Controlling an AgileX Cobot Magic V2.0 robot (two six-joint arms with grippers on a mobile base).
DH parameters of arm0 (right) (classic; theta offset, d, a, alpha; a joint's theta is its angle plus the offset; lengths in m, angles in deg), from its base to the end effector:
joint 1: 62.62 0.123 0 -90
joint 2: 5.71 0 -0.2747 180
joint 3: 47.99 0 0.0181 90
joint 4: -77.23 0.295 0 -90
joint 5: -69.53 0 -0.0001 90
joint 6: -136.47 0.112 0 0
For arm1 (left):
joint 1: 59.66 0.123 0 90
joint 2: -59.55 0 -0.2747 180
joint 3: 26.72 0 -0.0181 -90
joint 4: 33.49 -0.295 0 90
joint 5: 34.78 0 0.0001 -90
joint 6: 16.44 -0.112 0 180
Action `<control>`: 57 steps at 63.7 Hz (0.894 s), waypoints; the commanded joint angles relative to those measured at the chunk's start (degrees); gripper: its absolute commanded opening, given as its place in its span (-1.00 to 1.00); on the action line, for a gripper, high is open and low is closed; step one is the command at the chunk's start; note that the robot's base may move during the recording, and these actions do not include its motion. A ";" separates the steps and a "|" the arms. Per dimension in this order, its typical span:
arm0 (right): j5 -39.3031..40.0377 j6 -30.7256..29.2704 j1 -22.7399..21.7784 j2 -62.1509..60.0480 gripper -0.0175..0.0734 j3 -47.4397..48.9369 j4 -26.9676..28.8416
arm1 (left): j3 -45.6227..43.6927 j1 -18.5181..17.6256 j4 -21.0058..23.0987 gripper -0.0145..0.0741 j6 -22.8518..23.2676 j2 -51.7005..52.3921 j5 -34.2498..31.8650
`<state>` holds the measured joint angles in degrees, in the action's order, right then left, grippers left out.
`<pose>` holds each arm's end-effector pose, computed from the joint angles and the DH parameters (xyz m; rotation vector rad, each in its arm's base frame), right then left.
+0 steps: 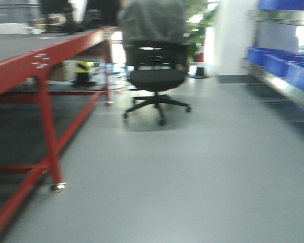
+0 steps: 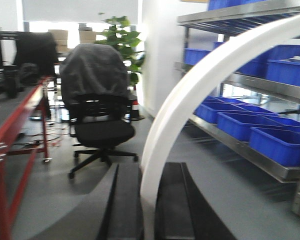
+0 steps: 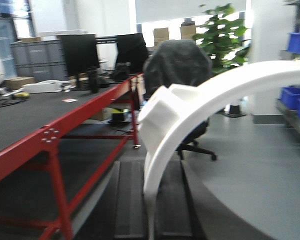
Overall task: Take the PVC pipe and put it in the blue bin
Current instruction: 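Drive the base toward the steel shelf of blue bins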
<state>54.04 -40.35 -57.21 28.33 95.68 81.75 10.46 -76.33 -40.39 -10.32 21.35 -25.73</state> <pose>0.1549 0.0170 0.4010 0.0109 1.5009 0.1977 0.1696 -0.0486 0.3957 0.2076 1.4614 -0.2125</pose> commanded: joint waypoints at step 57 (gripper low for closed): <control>1.42 -0.14 -0.05 -0.41 -0.98 -0.08 -0.26 | -0.19 -0.28 0.35 -0.92 0.13 0.19 -1.13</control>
<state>54.04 -40.36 -57.21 28.33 95.68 81.75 10.46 -76.33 -40.39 -10.32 21.35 -25.73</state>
